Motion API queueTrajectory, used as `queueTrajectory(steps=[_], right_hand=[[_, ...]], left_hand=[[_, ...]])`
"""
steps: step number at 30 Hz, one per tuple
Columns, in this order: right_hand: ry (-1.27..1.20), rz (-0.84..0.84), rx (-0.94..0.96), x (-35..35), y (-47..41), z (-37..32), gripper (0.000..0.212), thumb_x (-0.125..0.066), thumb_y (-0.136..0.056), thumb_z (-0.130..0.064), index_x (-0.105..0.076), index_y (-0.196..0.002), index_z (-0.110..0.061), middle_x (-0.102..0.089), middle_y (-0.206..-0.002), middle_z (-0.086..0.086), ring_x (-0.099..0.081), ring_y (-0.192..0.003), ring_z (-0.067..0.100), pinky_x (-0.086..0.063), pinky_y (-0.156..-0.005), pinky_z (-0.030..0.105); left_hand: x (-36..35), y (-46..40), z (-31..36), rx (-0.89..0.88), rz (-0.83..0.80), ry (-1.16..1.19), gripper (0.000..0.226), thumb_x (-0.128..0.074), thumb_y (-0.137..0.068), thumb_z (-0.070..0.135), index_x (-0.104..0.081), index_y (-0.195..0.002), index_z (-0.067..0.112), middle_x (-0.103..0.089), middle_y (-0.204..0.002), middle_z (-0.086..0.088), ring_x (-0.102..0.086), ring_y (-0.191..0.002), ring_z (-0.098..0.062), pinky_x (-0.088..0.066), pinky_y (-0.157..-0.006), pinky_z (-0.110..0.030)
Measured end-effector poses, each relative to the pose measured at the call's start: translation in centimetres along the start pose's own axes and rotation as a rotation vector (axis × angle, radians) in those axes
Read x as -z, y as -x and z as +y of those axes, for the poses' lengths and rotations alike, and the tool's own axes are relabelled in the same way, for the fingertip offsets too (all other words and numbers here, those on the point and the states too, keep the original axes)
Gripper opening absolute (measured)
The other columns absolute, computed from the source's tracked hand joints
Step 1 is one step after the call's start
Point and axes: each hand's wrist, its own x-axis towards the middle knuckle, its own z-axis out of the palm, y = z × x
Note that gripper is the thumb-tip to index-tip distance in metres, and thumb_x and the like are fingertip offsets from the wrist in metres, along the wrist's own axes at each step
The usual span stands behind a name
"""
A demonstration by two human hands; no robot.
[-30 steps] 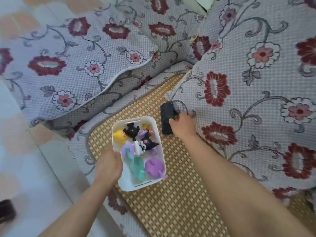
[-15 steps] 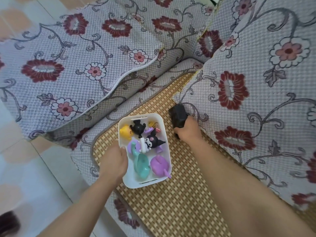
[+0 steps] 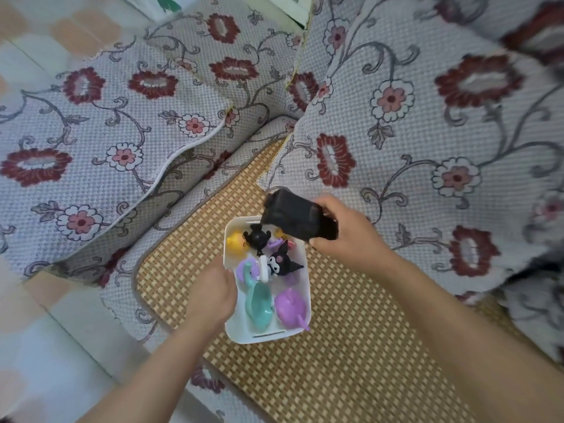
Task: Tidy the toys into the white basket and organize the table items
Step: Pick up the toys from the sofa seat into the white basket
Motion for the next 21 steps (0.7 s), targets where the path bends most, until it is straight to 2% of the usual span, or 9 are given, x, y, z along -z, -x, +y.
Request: queueTrajectory(steps=[3, 6, 9, 12, 17, 21], right_hand=[[0.146, -0.060, 0.071, 1.3, 3.6, 0.4, 0.047, -0.069, -0.075, -0.017, -0.048, -0.115, -0.032, -0.059, -0.103, -0.010, -0.058, -0.093, 0.012, -0.052, -0.081, 0.041], [0.239, -0.062, 0.099, 2.1, 7.4, 2.2, 0.058, -0.068, -0.077, -0.016, -0.044, -0.126, -0.032, -0.050, -0.119, -0.007, -0.055, -0.104, 0.016, -0.050, -0.086, 0.041], [0.290, -0.036, 0.090, 3.0, 11.4, 4.4, 0.059, -0.067, -0.078, -0.014, -0.041, -0.129, -0.031, -0.042, -0.128, -0.006, -0.055, -0.108, 0.021, -0.051, -0.084, 0.043], [0.325, 0.020, 0.033, 4.1, 16.2, 7.5, 0.058, -0.064, -0.079, -0.013, -0.041, -0.130, -0.027, -0.042, -0.128, -0.005, -0.054, -0.108, 0.023, -0.050, -0.079, 0.040], [0.358, 0.102, -0.089, 5.5, 25.3, 12.6, 0.057, -0.066, -0.080, -0.015, -0.041, -0.132, -0.020, -0.047, -0.124, 0.001, -0.052, -0.110, 0.024, -0.048, -0.079, 0.039], [0.354, 0.175, -0.181, 6.6, 33.9, 17.4, 0.061, -0.067, -0.079, -0.015, -0.041, -0.134, -0.018, -0.049, -0.128, 0.004, -0.049, -0.114, 0.026, -0.047, -0.086, 0.042]], left_hand=[[-0.8, 2.0, 3.0, -0.031, -0.062, 0.005, 0.024, -0.034, -0.095, 0.023, -0.050, -0.081, 0.012, -0.055, -0.079, -0.009, -0.049, -0.065, -0.022, -0.030, -0.053, -0.029], [-2.4, 4.3, 5.8, -0.123, -0.103, 0.008, 0.038, -0.028, -0.086, 0.036, -0.054, -0.088, 0.009, -0.058, -0.080, -0.008, -0.055, -0.070, -0.029, -0.034, -0.056, -0.031], [-4.6, 6.4, 7.9, -0.188, -0.120, -0.034, 0.026, -0.035, -0.093, 0.023, -0.056, -0.091, 0.008, -0.062, -0.086, -0.014, -0.060, -0.078, -0.035, -0.045, -0.061, -0.036], [-7.3, 9.7, 10.7, -0.265, -0.165, -0.050, 0.019, -0.038, -0.094, 0.015, -0.055, -0.092, 0.007, -0.060, -0.083, -0.013, -0.059, -0.080, -0.037, -0.037, -0.060, -0.034], [-12.5, 16.6, 15.3, -0.353, -0.232, -0.104, 0.019, -0.040, -0.094, 0.010, -0.058, -0.095, 0.003, -0.063, -0.085, -0.018, -0.060, -0.077, -0.036, -0.041, -0.062, -0.036], [-17.0, 23.1, 19.2, -0.376, -0.332, -0.137, 0.021, -0.040, -0.095, 0.014, -0.052, -0.080, 0.006, -0.059, -0.076, -0.016, -0.058, -0.071, -0.034, -0.037, -0.057, -0.033]])
